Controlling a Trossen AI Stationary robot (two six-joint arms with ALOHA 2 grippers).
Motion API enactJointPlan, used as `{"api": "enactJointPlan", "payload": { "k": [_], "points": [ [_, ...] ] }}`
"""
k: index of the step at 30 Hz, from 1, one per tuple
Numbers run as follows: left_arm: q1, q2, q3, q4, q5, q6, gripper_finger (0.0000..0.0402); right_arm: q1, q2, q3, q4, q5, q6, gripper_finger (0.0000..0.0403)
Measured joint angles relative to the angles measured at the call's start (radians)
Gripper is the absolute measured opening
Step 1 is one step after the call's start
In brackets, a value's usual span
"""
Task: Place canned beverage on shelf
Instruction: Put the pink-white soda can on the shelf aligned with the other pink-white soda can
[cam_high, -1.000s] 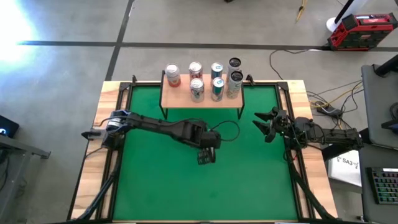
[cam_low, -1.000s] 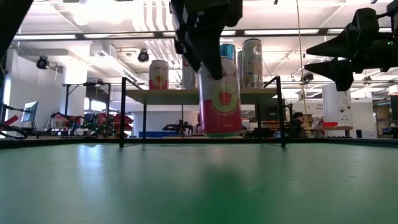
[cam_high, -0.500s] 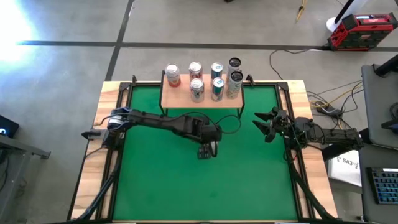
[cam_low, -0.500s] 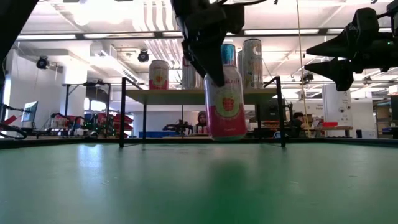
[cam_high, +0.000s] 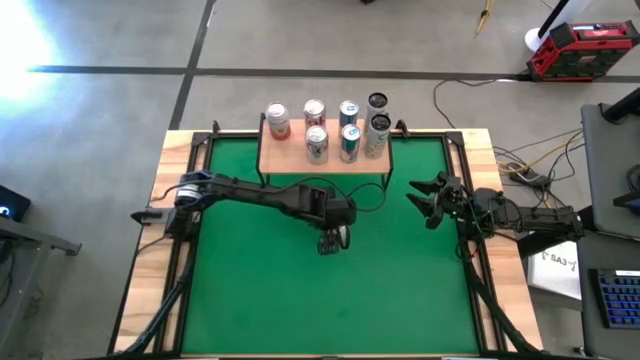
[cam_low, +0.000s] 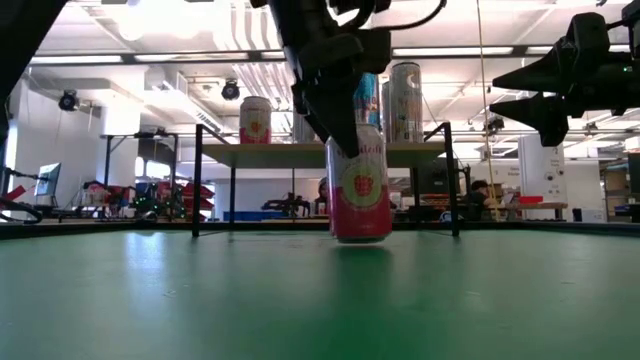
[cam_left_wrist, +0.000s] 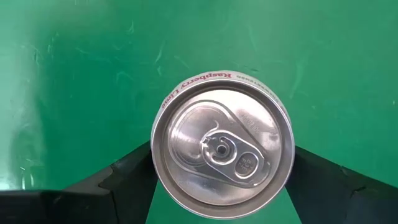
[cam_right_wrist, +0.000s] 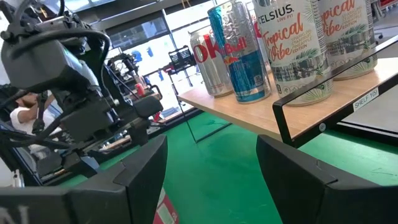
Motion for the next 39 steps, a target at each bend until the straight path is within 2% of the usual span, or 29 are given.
{"api": "enactJointPlan", "payload": {
  "k": [14,17,20,23,25,30,39],
  "points": [
    [0.006,0.022,0.004,0.031,-0.007,-0.088,0.0290,0.000,-0.001,0.000,0.000,0.000,0.000,0.0238],
    [0.007,0.022,0.004,0.032,-0.015,-0.137,0.0307,0.000,0.000,0.000,0.000,0.000,0.000,0.0238],
    [0.007,0.022,0.003,0.026,-0.023,-0.191,0.0340,0.000,-0.001,0.000,0.000,0.000,0.000,0.0238],
    [0.006,0.022,0.003,0.027,-0.029,-0.272,0.0380,0.000,0.000,0.000,0.000,0.000,0.000,0.0238],
    [0.006,0.022,0.003,0.030,-0.033,-0.324,0.0394,0.000,0.000,0.000,0.000,0.000,0.000,0.0238],
    [-0.001,0.021,0.014,0.048,-0.069,-0.461,0.0387,0.000,0.000,0.000,0.000,0.000,0.000,0.0238],
    [-0.033,0.021,0.086,0.002,-0.243,-0.934,0.0398,0.000,0.000,0.000,0.000,0.000,0.000,0.0238]
  ]
}}
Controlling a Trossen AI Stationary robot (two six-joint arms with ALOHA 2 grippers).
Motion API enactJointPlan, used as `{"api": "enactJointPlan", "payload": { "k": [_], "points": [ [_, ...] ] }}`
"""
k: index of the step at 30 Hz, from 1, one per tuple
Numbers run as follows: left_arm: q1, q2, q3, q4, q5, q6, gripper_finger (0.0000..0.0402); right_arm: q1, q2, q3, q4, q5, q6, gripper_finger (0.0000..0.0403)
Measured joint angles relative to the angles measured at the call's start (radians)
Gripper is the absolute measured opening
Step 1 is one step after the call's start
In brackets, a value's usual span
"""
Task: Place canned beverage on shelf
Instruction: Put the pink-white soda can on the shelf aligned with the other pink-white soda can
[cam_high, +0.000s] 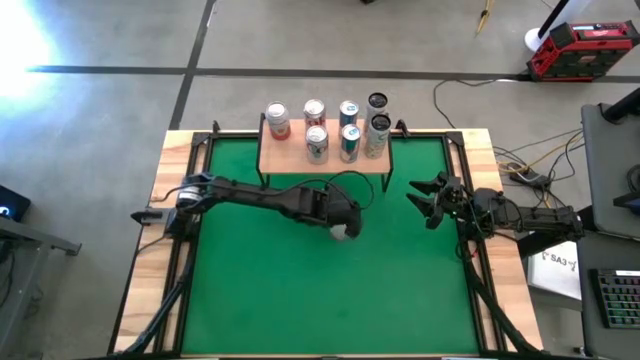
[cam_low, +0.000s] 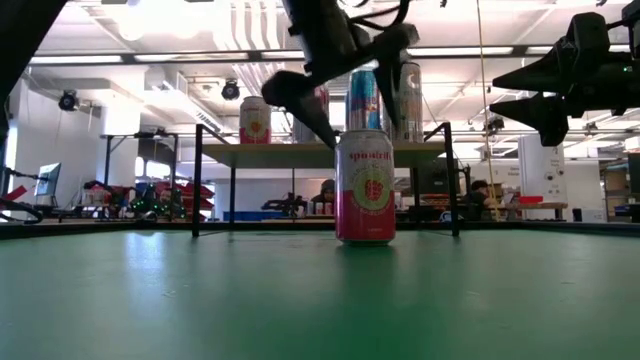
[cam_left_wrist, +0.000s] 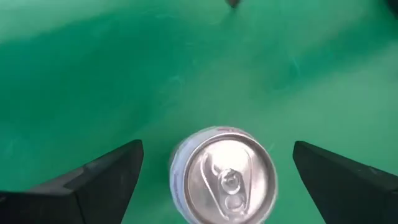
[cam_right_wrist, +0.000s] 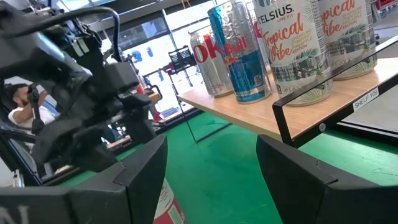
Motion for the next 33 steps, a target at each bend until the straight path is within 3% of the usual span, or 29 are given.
{"api": "enactJointPlan", "payload": {
  "k": [7,12,16,21,27,33],
  "points": [
    [-0.022,0.031,0.041,-0.117,-0.032,-0.331,0.0398,0.000,0.000,0.000,0.000,0.000,0.000,0.0238],
    [-0.024,0.086,0.113,-0.171,-0.030,-0.458,0.0398,0.000,0.000,0.000,0.000,0.000,0.000,0.0238],
    [-0.023,0.175,0.255,-0.264,-0.031,-0.460,0.0398,0.000,0.000,0.000,0.000,0.000,0.000,0.0238],
    [-0.024,0.329,0.540,-0.517,-0.030,-0.461,0.0398,0.000,0.000,0.000,0.000,0.000,0.000,0.0238],
    [-0.044,0.224,0.363,-0.477,-0.023,-0.540,0.0398,0.000,0.000,0.000,0.001,0.000,0.000,0.0238],
    [-0.065,0.204,0.363,-0.489,-0.059,-0.548,0.0398,0.000,0.000,0.000,0.000,0.000,0.000,0.0238]
  ]
}}
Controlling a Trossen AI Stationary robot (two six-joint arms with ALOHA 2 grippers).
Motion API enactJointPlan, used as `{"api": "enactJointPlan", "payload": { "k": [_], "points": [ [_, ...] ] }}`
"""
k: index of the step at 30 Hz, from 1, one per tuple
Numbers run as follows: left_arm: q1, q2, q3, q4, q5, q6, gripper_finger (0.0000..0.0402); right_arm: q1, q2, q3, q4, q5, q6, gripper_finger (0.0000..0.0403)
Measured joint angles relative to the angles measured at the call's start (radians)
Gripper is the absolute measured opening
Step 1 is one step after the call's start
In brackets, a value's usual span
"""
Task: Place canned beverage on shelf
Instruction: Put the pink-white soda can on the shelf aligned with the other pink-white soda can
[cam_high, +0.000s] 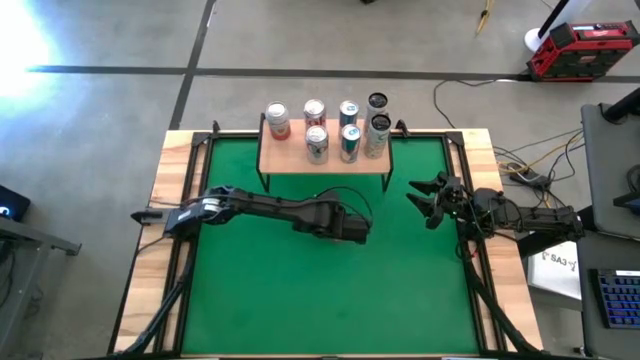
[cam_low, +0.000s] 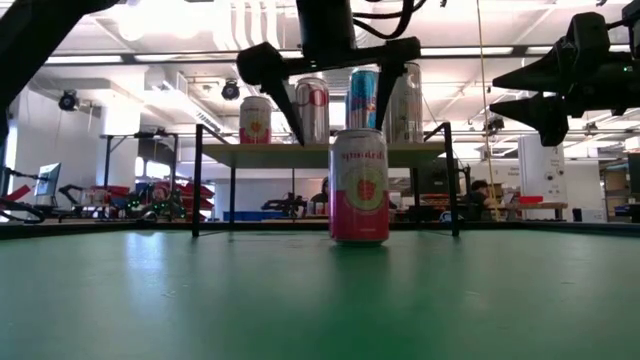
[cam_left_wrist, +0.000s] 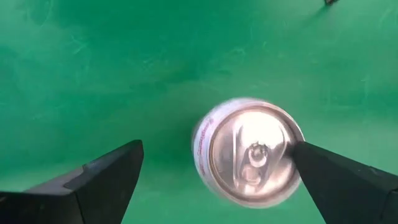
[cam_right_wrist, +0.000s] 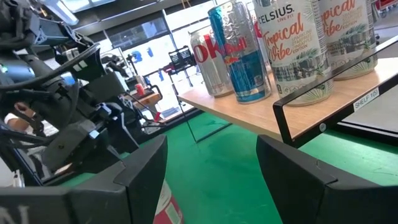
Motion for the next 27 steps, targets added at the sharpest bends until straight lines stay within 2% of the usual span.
{"api": "enactJointPlan", "payload": {
  "k": [6,16,27],
  "points": [
    [-0.026,0.000,0.060,0.001,-0.016,0.021,0.0398,0.000,0.000,0.000,0.000,0.000,0.000,0.0238],
    [-0.091,0.057,0.070,0.004,-0.236,-0.035,0.0398,0.000,0.000,0.000,0.000,0.000,0.000,0.0238],
    [-0.094,0.186,0.069,0.005,-0.372,-0.166,0.0398,0.000,0.000,0.000,0.000,0.000,0.000,0.0238]
  ]
}}
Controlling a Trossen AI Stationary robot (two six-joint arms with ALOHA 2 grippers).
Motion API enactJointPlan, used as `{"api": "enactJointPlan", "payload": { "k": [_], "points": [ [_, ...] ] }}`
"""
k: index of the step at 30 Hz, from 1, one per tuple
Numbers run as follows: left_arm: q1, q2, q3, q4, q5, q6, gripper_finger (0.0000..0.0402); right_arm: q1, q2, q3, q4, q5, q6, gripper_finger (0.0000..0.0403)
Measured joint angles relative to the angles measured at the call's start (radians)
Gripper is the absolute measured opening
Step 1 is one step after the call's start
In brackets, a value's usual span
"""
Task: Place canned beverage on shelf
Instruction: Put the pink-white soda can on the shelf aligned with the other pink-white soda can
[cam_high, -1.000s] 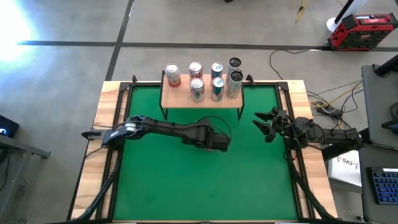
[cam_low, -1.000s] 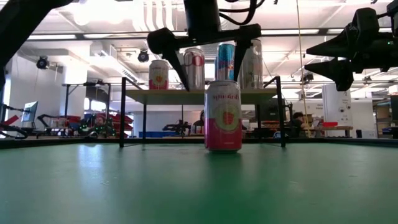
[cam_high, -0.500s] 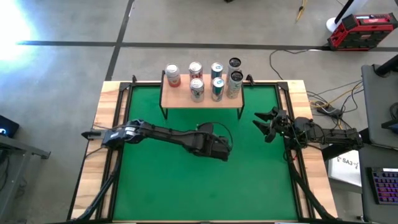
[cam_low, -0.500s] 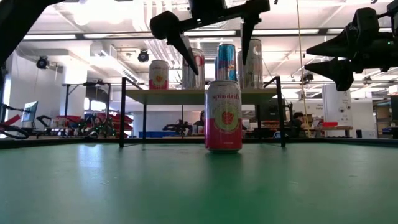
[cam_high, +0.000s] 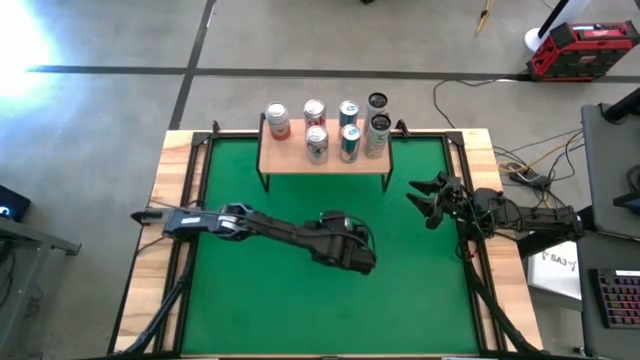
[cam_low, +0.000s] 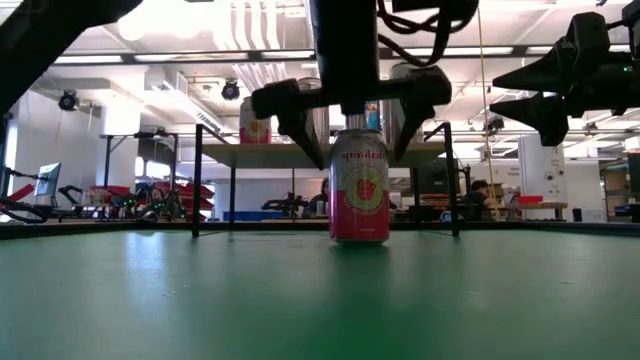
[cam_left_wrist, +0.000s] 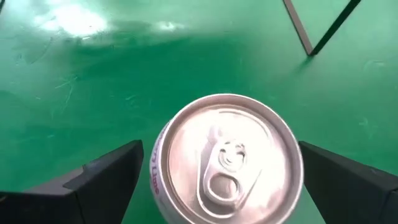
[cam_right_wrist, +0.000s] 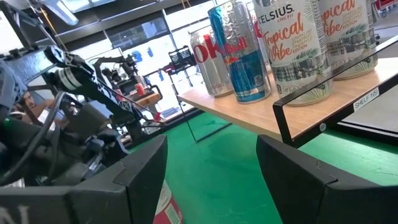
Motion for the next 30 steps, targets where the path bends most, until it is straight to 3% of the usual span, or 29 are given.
{"api": "enactJointPlan", "payload": {
  "k": [7,15,22,28,30],
  "points": [
    [0.000,0.047,-0.001,0.002,-0.009,-0.041,0.0377,0.000,0.000,0.000,0.000,0.000,0.000,0.0238],
    [-0.002,0.056,-0.001,0.000,-0.010,-0.059,0.0277,0.000,0.000,0.000,0.000,0.000,0.000,0.0238],
    [-0.003,0.056,0.000,-0.026,-0.010,-0.059,0.0276,0.000,0.000,0.000,0.000,0.000,0.000,0.0238],
    [-0.030,0.046,0.102,-0.183,0.009,-0.057,0.0276,0.000,0.000,0.000,0.000,0.000,0.000,0.0238],
    [-0.041,-0.004,0.078,-0.198,-0.008,-0.058,0.0276,0.000,0.000,0.000,0.000,0.000,0.000,0.0238]
  ]
}}
